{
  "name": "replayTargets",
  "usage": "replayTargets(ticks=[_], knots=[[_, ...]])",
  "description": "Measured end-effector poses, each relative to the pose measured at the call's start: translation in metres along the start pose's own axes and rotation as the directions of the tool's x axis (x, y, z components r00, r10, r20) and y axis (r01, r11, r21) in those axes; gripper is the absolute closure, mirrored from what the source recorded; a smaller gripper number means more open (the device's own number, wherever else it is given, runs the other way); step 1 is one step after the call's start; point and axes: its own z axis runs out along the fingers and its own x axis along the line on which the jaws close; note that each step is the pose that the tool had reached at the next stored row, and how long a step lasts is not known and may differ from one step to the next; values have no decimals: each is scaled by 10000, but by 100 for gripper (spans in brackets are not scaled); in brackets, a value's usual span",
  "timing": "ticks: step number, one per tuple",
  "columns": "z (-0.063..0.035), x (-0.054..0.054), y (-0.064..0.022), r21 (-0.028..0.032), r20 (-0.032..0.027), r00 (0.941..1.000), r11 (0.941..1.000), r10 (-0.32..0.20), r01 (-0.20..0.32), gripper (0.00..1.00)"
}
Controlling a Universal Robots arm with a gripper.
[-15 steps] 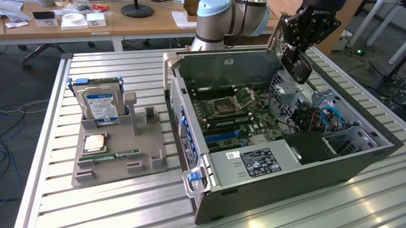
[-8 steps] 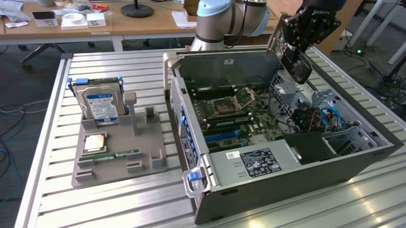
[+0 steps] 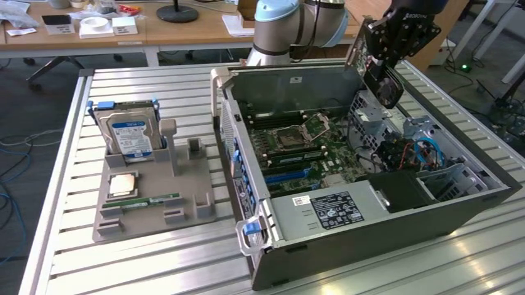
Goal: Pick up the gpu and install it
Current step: 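Insert the gpu into the slot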
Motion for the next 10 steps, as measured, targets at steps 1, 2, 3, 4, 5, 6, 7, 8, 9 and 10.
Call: replayTargets(ticks=[1,2,3,4,5,6,7,8,9,10], knots=[[0,1,0,-1,-4,10000,10000,-39,39,74],[0,1,0,-3,-9,9999,9999,-109,109,74],[1,1,0,-5,-16,9997,9997,-229,229,74],[2,0,0,-10,-28,9993,9993,-384,383,74],[2,0,0,-16,-41,9983,9983,-576,576,74],[3,0,0,-21,-54,9971,9971,-756,756,74],[4,0,0,-27,-66,9956,9956,-934,934,74],[4,0,0,-33,-78,9938,9938,-1112,1111,74],[4,0,0,-36,-91,9916,9916,-1290,1290,74],[5,0,-1,-42,-103,9891,9892,-1467,1467,74]])
